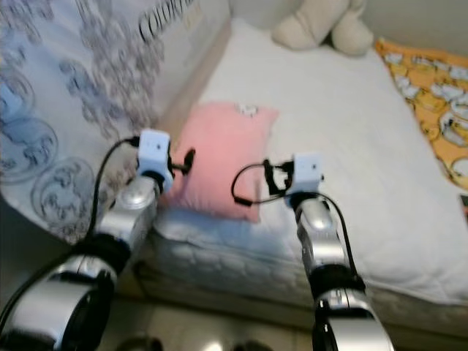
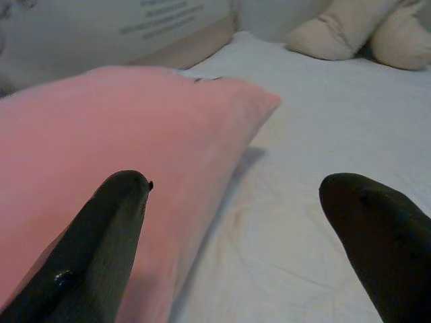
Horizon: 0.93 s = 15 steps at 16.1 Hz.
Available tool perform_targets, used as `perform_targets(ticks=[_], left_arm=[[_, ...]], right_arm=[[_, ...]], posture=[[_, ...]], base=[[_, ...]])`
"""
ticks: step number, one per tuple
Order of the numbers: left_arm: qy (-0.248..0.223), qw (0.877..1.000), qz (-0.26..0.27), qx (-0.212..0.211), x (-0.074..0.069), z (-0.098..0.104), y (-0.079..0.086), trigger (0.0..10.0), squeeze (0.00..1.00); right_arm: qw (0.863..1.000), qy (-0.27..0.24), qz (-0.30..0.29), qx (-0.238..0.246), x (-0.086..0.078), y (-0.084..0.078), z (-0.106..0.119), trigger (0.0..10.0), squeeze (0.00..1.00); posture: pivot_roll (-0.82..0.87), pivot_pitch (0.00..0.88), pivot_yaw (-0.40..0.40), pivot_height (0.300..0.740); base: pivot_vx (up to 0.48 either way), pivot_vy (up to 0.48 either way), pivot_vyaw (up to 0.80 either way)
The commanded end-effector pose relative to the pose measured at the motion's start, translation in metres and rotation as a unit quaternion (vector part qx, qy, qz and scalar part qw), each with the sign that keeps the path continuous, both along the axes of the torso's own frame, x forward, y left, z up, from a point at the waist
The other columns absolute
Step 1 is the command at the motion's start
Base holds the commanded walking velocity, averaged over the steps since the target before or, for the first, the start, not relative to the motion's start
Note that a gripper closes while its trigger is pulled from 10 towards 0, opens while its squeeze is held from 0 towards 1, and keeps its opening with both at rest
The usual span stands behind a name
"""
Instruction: Clean up the room
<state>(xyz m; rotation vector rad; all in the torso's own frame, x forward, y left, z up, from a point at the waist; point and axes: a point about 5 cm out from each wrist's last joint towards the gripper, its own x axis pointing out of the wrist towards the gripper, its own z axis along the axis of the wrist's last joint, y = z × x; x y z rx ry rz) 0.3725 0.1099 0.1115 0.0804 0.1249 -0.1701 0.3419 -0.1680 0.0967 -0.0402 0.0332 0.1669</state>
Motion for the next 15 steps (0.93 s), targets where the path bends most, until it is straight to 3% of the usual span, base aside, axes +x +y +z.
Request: perform_targets(ticks=[1,6,7,8,13,15], left_arm=[[0.005,1.0,0.001,-0.009,0.003,0.002,-0.003,10.0,0.0],[0.068,0.997,0.034,-0.027,0.001,-0.016,-0.001,10.0,0.0],[0.085,0.995,0.035,-0.043,0.0,-0.02,-0.001,2.0,0.0],[0.093,0.993,0.027,-0.065,0.0,-0.02,-0.003,0.0,0.0],[0.116,0.991,-0.009,-0.065,0.001,-0.019,-0.012,0.0,0.0],[0.122,0.99,-0.019,-0.071,0.0,-0.02,-0.012,0.0,0.0]], right_arm=[[1.0,-0.008,0.008,-0.007,-0.004,-0.003,0.004,10.0,0.0],[0.999,0.004,0.03,-0.022,-0.036,-0.009,-0.002,10.0,0.0],[0.999,0.008,0.029,-0.021,-0.042,-0.011,0.0,10.0,0.0],[0.999,0.01,0.028,-0.019,-0.045,-0.011,0.002,10.0,0.0],[1.0,0.022,0.021,-0.006,-0.059,-0.014,0.004,10.0,0.0],[0.998,0.046,0.05,0.009,-0.074,-0.008,-0.002,10.0,0.0]], posture=[[-0.14,0.156,-0.124,0.74],[-0.24,0.188,-0.159,0.74],[-0.24,0.186,-0.157,0.74],[-0.25,0.182,-0.158,0.74],[-0.24,0.166,-0.144,0.74],[-0.25,0.166,-0.14,0.74]], base=[[0.0,0.0,0.0],[0.0,0.0,0.0],[0.0,0.0,0.0],[0.0,0.0,0.0],[0.0,0.0,0.0],[0.0,0.0,0.0]])
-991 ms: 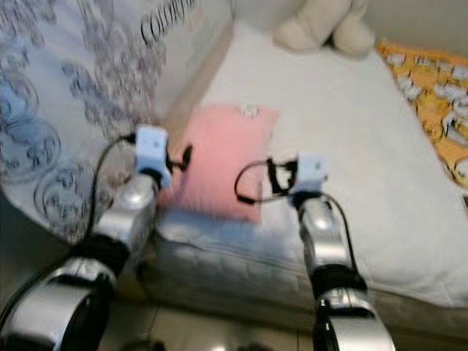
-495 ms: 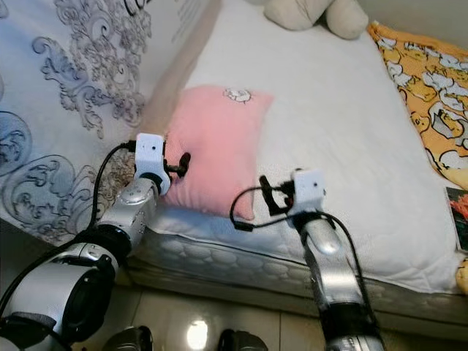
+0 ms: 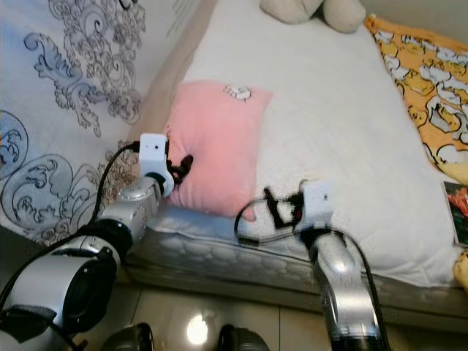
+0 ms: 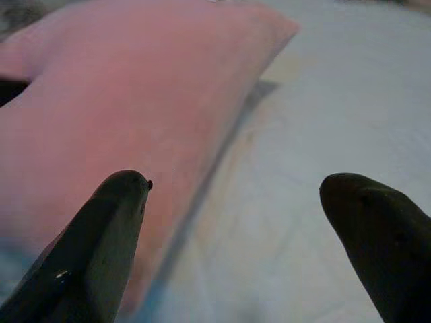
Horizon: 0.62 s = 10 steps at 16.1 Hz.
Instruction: Clean up the room
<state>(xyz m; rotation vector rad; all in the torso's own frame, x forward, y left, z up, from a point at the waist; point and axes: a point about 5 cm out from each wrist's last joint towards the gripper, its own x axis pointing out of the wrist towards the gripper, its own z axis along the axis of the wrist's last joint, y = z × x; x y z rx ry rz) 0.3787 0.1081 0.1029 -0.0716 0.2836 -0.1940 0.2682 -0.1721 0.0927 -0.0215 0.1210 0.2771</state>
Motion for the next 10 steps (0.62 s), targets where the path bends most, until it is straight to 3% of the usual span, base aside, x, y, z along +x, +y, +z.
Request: perform_targets(ticks=[1,4,10], left_arm=[[0.035,0.999,-0.018,-0.005,-0.006,-0.011,-0.01,0.0,0.0],[0.036,0.999,-0.024,-0.013,-0.004,-0.009,-0.011,0.0,0.0],[0.021,0.998,-0.046,-0.044,0.0,0.002,-0.018,0.0,0.0]], right_arm=[[1.0,0.016,0.016,0.012,-0.005,-0.002,-0.002,10.0,0.0],[0.994,0.059,0.084,0.022,-0.016,0.002,-0.007,10.0,0.0],[0.993,0.076,0.08,0.033,-0.028,0.008,-0.011,10.0,0.0]], posture=[[-0.25,0.167,-0.138,0.74],[-0.27,0.17,-0.133,0.74],[-0.26,0.17,-0.116,0.74]], base=[[0.0,0.0,0.0],[0.0,0.0,0.0],[0.0,0.0,0.0]])
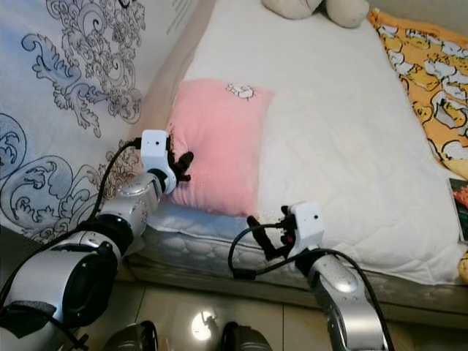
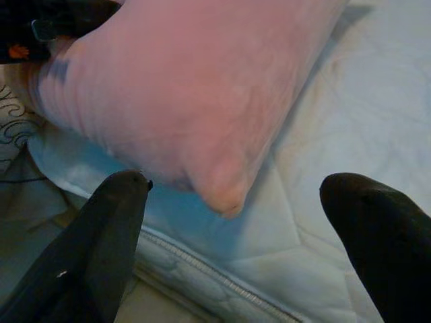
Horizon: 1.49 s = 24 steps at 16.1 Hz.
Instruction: Clean up the room
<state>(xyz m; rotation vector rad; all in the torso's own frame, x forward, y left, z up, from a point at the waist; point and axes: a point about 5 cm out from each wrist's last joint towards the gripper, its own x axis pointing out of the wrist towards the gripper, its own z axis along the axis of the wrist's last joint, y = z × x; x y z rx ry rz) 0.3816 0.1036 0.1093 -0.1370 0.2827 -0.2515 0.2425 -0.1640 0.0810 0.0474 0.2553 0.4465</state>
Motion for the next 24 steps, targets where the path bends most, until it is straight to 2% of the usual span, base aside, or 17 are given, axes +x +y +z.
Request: perform_targets(ticks=[1,3,4,6,11,13,16,19,20,21,22,23,24], left_arm=[[0.018,1.0,-0.023,-0.008,-0.003,-0.004,-0.013,0.0,0.0],[0.02,1.0,-0.021,-0.007,-0.004,-0.006,-0.011,0.0,0.0],[0.003,0.999,-0.032,0.029,-0.003,-0.005,-0.011,0.0,0.0],[-0.012,0.999,-0.034,0.033,-0.001,0.001,-0.01,0.0,0.0],[-0.101,0.993,-0.008,0.067,0.018,0.045,0.0,0.0,0.0],[-0.163,0.981,0.026,0.104,0.027,0.075,0.013,0.0,0.0],[-0.202,0.966,0.071,0.146,0.031,0.093,0.03,0.0,0.0],[-0.249,0.933,0.173,0.192,0.031,0.109,0.058,0.0,0.0],[-0.268,0.918,0.21,0.204,0.03,0.114,0.066,0.0,0.0],[-0.277,0.908,0.235,0.209,0.028,0.117,0.073,0.0,0.0],[-0.288,0.89,0.279,0.217,0.026,0.12,0.082,0.0,0.0],[-0.287,0.879,0.31,0.222,0.022,0.115,0.089,0.0,0.0],[-0.277,0.868,0.34,0.234,0.017,0.1,0.091,0.0,0.0]], right_arm=[[1.0,0.005,-0.002,0.004,-0.002,0.0,0.0,10.0,0.0],[1.0,0.008,-0.001,0.006,-0.004,0.002,-0.001,10.0,0.0],[1.0,0.01,0.003,0.007,-0.006,0.003,-0.002,10.0,0.0],[1.0,0.01,0.002,0.006,-0.001,0.002,-0.003,10.0,0.0],[1.0,-0.008,-0.005,0.002,0.016,0.001,-0.001,10.0,0.0],[1.0,-0.01,-0.008,0.001,0.018,0.001,-0.002,10.0,0.0],[1.0,-0.009,-0.007,-0.004,0.019,0.001,-0.006,10.0,0.0],[1.0,-0.009,-0.007,-0.013,0.02,-0.003,-0.008,10.0,0.0],[1.0,-0.011,-0.008,-0.015,0.021,-0.005,-0.008,10.0,0.0],[1.0,-0.011,-0.009,-0.016,0.021,-0.006,-0.008,10.0,0.0],[1.0,-0.013,-0.01,-0.018,0.022,-0.007,-0.009,10.0,0.0],[1.0,-0.013,-0.009,-0.021,0.022,-0.008,-0.009,10.0,0.0],[1.0,-0.013,-0.01,-0.025,0.022,-0.009,-0.011,10.0,0.0]], posture=[[-0.26,0.171,-0.114,0.74],[-0.26,0.165,-0.108,0.74],[-0.26,0.163,-0.107,0.74],[-0.24,0.132,-0.097,0.74],[-0.21,0.045,-0.072,0.74],[-0.2,0.038,-0.07,0.74],[-0.2,0.045,-0.069,0.74],[-0.2,0.049,-0.07,0.74],[-0.2,0.05,-0.071,0.74],[-0.2,0.05,-0.07,0.74],[-0.2,0.05,-0.07,0.74],[-0.2,0.049,-0.066,0.74],[-0.2,0.046,-0.064,0.74]], base=[[0.0,0.0,0.0],[0.0,0.0,0.0],[0.0,0.0,0.0],[0.0,0.0,0.0],[0.0,0.0,0.0],[0.0,0.0,0.0],[0.0,0.0,0.0],[0.0,0.0,0.0],[0.0,0.0,0.0],[0.0,0.0,0.0],[0.0,0.0,0.0],[0.0,0.0,0.0],[0.0,0.0,0.0]])
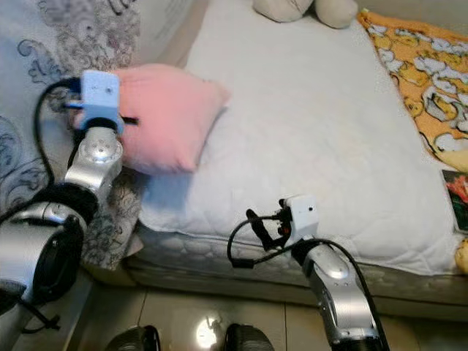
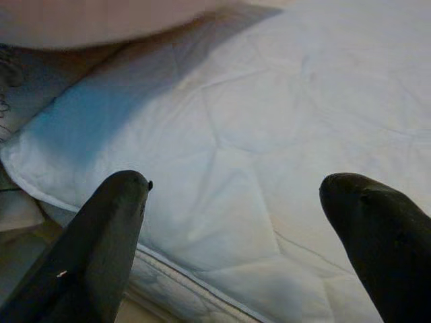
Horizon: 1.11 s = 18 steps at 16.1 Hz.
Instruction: Clean up the room
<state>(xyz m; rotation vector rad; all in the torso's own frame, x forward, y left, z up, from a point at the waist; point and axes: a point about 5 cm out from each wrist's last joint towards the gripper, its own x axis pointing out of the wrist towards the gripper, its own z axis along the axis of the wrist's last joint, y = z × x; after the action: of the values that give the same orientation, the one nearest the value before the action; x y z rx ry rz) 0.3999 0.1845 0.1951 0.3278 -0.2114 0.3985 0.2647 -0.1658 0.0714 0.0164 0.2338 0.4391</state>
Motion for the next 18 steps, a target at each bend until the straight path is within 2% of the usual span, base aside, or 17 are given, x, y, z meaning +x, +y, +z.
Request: perform_targets(ticks=[1,4,5,6,7,9,10,11,12,16,18], left_arm=[[-0.019,0.999,0.02,0.017,-0.006,-0.009,-0.005,0.0,0.0],[0.059,0.994,-0.051,0.072,-0.021,-0.06,-0.046,0.0,0.0],[0.108,0.986,-0.087,0.091,-0.029,-0.082,-0.061,1.7,0.0],[0.119,0.984,-0.097,0.093,-0.031,-0.087,-0.066,10.0,0.0],[0.133,0.981,-0.116,0.084,-0.036,-0.096,-0.075,10.0,0.0],[0.136,0.977,-0.144,0.083,-0.041,-0.1,-0.092,10.0,0.0],[0.138,0.976,-0.145,0.083,-0.041,-0.101,-0.094,10.0,0.0],[0.138,0.977,-0.14,0.078,-0.039,-0.098,-0.092,10.0,0.15],[0.133,0.98,-0.135,0.067,-0.036,-0.094,-0.089,10.0,1.0],[0.1,0.981,-0.147,0.075,-0.021,-0.066,-0.078,10.0,1.0],[0.087,0.982,-0.148,0.073,-0.018,-0.058,-0.07,10.0,1.0]], right_arm=[[1.0,0.002,-0.009,-0.014,-0.001,-0.009,-0.003,10.0,0.0],[1.0,0.006,-0.012,-0.021,-0.003,-0.011,-0.006,10.0,0.0],[1.0,0.009,-0.008,-0.028,-0.004,-0.012,-0.009,10.0,0.0],[0.999,0.01,-0.006,-0.031,-0.005,-0.012,-0.009,10.0,0.0],[0.999,0.013,-0.003,-0.035,-0.006,-0.013,-0.011,10.0,0.0],[0.999,0.015,-0.001,-0.041,-0.008,-0.014,-0.013,10.0,0.0],[0.999,0.015,-0.003,-0.042,-0.008,-0.015,-0.012,10.0,0.0],[0.999,0.013,-0.005,-0.043,-0.007,-0.016,-0.012,10.0,0.0],[0.999,0.012,-0.007,-0.042,-0.006,-0.016,-0.011,10.0,0.0],[0.999,-0.001,-0.029,-0.026,0.0,-0.017,-0.009,10.0,0.0],[0.999,-0.007,-0.034,-0.023,0.003,-0.016,-0.008,10.0,0.0]], posture=[[-0.2,0.047,-0.061,0.74],[-0.2,0.05,-0.063,0.74],[-0.2,0.051,-0.064,0.74],[-0.2,0.052,-0.067,0.74],[-0.2,0.053,-0.068,0.74],[-0.21,0.054,-0.069,0.74],[-0.21,0.054,-0.07,0.74],[-0.21,0.052,-0.07,0.74],[-0.21,0.048,-0.068,0.74],[-0.2,0.015,-0.045,0.74],[-0.18,0.0,-0.032,0.74]], base=[[0.0,0.0,0.0],[0.0,0.0,0.0],[0.0,0.0,0.0],[0.0,0.0,0.0],[0.0,0.0,0.0],[0.0,0.0,0.0],[0.0,0.0,0.0],[0.0,0.0,0.0],[0.0,0.0,0.0],[0.0,0.0,0.0],[0.0,0.0,0.0]])
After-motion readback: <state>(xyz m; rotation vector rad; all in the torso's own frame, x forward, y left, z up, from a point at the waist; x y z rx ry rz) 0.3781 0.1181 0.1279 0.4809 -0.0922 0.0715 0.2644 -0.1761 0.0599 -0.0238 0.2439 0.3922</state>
